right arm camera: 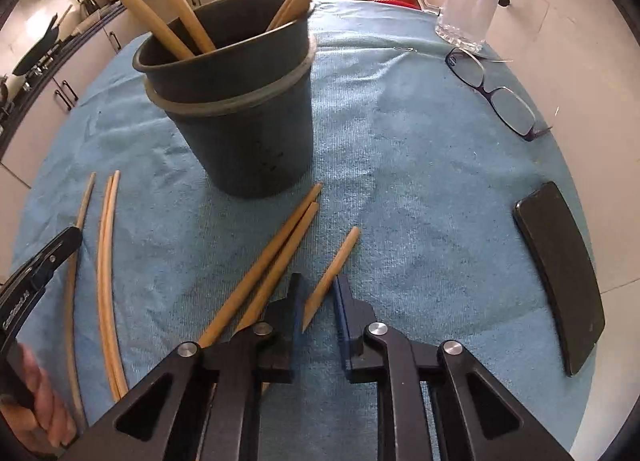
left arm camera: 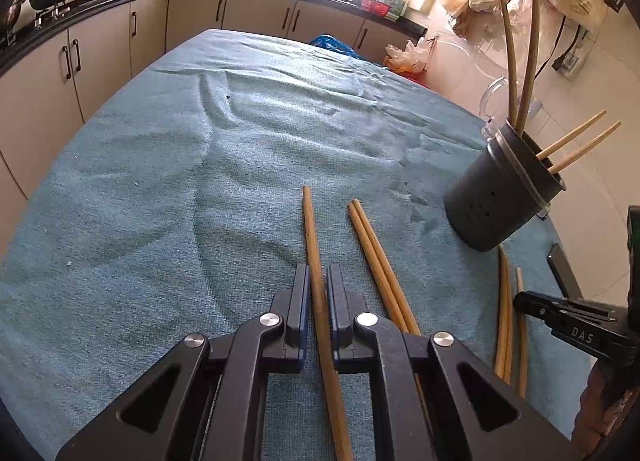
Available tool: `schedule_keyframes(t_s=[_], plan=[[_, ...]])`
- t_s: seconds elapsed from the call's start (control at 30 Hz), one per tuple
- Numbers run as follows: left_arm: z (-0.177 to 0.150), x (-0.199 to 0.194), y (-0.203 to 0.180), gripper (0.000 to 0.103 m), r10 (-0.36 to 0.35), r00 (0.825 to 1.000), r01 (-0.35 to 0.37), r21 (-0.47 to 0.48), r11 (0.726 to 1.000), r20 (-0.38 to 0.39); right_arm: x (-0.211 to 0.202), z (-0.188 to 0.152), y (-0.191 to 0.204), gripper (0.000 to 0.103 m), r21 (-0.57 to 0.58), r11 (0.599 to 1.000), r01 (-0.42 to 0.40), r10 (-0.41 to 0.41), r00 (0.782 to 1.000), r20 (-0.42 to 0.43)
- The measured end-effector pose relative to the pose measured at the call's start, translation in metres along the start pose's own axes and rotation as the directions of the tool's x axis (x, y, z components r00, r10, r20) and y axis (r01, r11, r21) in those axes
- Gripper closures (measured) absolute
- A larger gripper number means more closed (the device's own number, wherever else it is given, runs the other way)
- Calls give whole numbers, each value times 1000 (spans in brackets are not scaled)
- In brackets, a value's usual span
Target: Organize utensils
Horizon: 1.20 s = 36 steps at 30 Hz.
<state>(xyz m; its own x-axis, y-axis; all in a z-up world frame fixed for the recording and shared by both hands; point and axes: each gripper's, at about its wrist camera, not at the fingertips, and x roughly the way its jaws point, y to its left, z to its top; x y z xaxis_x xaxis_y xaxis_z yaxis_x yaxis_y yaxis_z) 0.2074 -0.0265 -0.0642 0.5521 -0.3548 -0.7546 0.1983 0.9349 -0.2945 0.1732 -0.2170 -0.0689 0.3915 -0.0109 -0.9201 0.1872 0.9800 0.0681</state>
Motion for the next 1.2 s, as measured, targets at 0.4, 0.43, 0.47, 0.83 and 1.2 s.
schedule_keyframes(t_s=[0.4,0.43,0.47,0.83,1.2], plan=[[-2,-22,0,98,-51,991,53,-8,999,121,-26,-18,-25,96,138,957,-257,239,961,136],[-2,-24,0,98,-58,990,60,-11,998,128,-32,-20,-25,96,133,956,-263,241,957,159],[-2,-26,0,98,-70,988,72,-14,997,138,-38,-20,-25,96,128,955,-269,243,952,183],[10,-23,12,93,-92,995,95,-85,992,33,-107,-38,-19,96,44,943,-330,285,869,403],[18,8,-6,74,82,992,-81,13,997,-101,-112,-44,-29,96,54,922,-383,328,848,416]])
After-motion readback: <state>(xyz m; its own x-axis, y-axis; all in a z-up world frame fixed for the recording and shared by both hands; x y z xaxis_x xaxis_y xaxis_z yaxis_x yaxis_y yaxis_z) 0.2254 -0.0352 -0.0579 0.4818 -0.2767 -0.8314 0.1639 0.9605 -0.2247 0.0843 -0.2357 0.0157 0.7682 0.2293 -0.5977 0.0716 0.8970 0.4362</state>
